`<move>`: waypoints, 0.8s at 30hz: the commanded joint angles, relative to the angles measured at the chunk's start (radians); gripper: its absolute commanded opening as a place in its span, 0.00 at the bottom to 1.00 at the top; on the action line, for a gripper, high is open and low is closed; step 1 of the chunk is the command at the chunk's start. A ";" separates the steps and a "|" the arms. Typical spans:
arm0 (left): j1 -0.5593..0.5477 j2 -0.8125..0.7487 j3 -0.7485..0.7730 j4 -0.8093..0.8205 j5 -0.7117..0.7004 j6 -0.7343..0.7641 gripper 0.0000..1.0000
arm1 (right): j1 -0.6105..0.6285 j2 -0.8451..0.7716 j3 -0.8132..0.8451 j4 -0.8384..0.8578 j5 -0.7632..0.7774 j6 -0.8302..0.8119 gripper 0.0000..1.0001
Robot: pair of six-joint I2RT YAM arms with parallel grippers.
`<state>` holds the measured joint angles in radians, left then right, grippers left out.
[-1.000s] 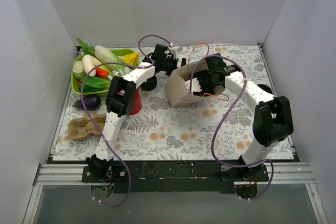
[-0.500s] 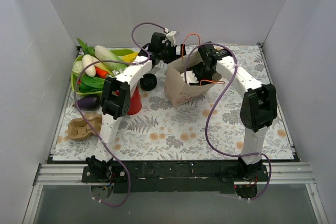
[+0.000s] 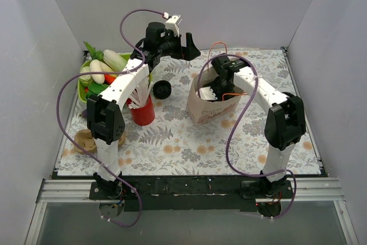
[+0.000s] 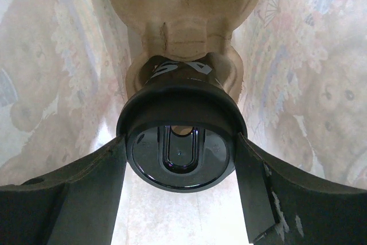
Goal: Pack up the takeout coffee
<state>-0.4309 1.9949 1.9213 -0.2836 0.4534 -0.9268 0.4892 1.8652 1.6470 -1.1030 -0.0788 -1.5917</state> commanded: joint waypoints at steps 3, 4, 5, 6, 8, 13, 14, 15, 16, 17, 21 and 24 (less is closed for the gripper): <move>-0.011 -0.085 -0.038 -0.028 -0.025 0.043 0.98 | -0.012 -0.021 -0.176 -0.014 0.021 0.095 0.01; -0.011 -0.088 -0.039 -0.032 -0.025 0.046 0.98 | -0.015 -0.030 -0.196 0.008 0.016 0.105 0.02; -0.011 -0.093 -0.039 -0.035 -0.024 0.049 0.98 | -0.020 -0.038 -0.232 0.028 0.013 0.113 0.03; -0.009 -0.097 -0.039 -0.040 -0.022 0.054 0.98 | -0.024 -0.050 -0.245 0.055 -0.004 0.119 0.03; -0.009 -0.110 -0.047 -0.039 -0.018 0.062 0.98 | -0.038 -0.061 -0.257 0.069 -0.022 0.153 0.04; -0.009 -0.123 -0.048 -0.052 0.021 0.074 0.98 | -0.067 -0.107 -0.228 0.088 -0.085 0.203 0.18; -0.011 -0.127 -0.050 -0.054 0.025 0.074 0.98 | -0.067 -0.118 -0.227 0.091 -0.091 0.203 0.23; -0.011 -0.131 -0.053 -0.054 0.030 0.074 0.98 | -0.067 -0.136 -0.228 0.094 -0.095 0.205 0.30; -0.009 -0.133 -0.056 -0.054 0.040 0.074 0.98 | -0.069 -0.149 -0.231 0.098 -0.099 0.208 0.42; -0.011 -0.136 -0.059 -0.054 0.045 0.074 0.98 | -0.069 -0.158 -0.234 0.103 -0.102 0.211 0.44; -0.017 -0.150 -0.082 -0.052 0.060 0.074 0.98 | -0.067 -0.195 -0.233 0.111 -0.110 0.249 0.65; -0.026 -0.162 -0.091 -0.052 0.067 0.080 0.98 | -0.069 -0.215 -0.224 0.121 -0.107 0.269 0.88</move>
<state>-0.4419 1.9282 1.8473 -0.3321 0.4904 -0.8688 0.4255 1.6920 1.4303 -0.9268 -0.1490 -1.3869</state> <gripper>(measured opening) 0.981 0.774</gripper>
